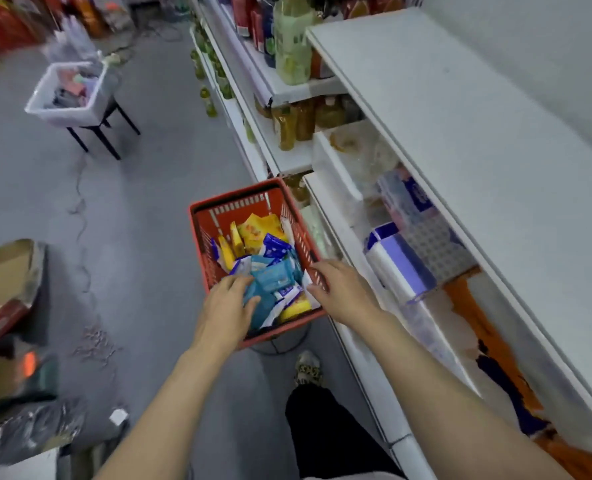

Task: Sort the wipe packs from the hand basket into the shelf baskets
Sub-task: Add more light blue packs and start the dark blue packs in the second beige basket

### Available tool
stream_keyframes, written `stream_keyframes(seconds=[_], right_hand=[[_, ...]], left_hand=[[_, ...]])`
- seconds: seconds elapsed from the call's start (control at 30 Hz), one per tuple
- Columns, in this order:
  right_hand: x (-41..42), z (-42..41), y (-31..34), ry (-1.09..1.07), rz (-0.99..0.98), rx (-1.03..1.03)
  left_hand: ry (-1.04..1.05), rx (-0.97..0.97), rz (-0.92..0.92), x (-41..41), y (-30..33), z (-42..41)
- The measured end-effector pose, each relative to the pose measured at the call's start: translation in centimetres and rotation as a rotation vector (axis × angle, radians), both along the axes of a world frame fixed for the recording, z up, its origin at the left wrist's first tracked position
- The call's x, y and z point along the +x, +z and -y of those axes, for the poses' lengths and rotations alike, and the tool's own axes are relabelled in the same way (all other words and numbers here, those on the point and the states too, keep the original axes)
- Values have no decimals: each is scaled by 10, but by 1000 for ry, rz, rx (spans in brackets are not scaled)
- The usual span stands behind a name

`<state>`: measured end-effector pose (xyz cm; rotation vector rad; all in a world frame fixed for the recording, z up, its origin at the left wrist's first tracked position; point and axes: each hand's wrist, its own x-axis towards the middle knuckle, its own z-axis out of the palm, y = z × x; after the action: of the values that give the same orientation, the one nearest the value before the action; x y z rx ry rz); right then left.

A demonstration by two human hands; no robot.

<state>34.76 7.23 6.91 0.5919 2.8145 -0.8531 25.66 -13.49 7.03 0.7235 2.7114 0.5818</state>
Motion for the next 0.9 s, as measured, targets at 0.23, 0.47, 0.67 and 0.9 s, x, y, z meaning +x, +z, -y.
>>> stream_keyframes(seconds=[0.23, 0.47, 0.67, 0.9], right_hand=[[-120, -22, -109, 32, 289, -144], [-186, -3, -194, 113, 412, -192], [-186, 3, -239, 184, 538, 77], [-173, 4, -237, 144, 439, 52]], left_hand=[[237, -24, 248, -80, -91, -26], [323, -20, 435, -105, -154, -40], [380, -25, 526, -113, -181, -34], [454, 20, 682, -117, -193, -36]])
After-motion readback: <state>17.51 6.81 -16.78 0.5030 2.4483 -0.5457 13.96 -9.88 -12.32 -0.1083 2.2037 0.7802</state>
